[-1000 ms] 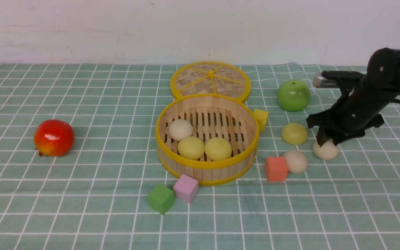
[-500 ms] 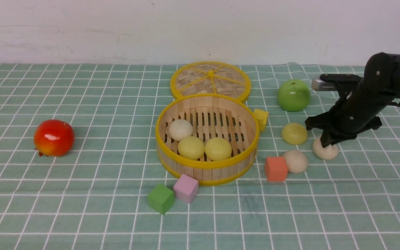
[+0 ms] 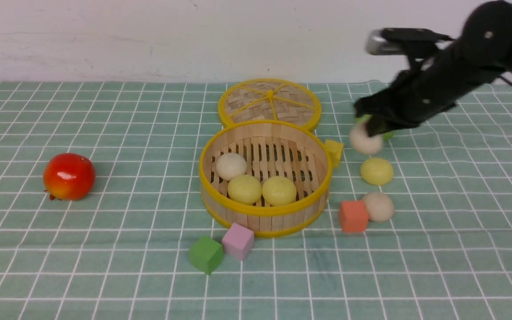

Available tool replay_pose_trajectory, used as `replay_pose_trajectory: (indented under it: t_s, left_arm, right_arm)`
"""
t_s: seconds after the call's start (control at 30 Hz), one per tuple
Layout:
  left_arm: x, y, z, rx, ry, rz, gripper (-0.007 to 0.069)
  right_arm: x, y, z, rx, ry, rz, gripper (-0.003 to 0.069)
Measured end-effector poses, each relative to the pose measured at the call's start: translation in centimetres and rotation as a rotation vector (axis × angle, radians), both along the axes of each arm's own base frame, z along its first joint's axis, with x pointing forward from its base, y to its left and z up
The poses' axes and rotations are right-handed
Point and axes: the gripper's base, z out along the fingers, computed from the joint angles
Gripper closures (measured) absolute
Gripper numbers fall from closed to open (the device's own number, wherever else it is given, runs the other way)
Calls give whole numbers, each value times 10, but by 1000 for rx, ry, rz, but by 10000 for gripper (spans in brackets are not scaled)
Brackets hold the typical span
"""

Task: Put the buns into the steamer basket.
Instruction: Use the right arm to put the steamed stuffed bun into the steamer, then use the right arm to grab a steamed stuffed bun

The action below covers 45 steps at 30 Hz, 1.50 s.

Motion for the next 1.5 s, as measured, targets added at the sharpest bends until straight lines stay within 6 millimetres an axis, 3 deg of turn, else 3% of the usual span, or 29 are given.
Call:
replay_pose_trajectory:
  t_s: [0.17,0.37,0.67,0.97,1.17,1.27,1.33,1.4,1.5]
  left_arm:
    - [0,0,0,0,0,0,470]
    - [0,0,0,0,0,0,462]
    - [0,0,0,0,0,0,455]
    - [0,0,0,0,0,0,441]
    - [0,0,0,0,0,0,436]
    - [0,0,0,0,0,0,433]
    - [0,0,0,0,0,0,429]
    - [0,0,0,0,0,0,428]
    - [0,0,0,0,0,0,428]
  right_arm:
    - [1,41,-19,18,-17,68,649]
    - [13,49,-57,1,25,64,649]
    - [25,52,-80,6,5,34,641]
    - [24,52,-81,2,20,39,547]
    - [23,52,-81,8,33,39,320]
    - [21,52,-78,12,39,42,258]
    - [17,49,-63,20,33,44,216]
    - [14,45,-53,24,26,43,209]
    - [4,29,-22,29,19,39,204]
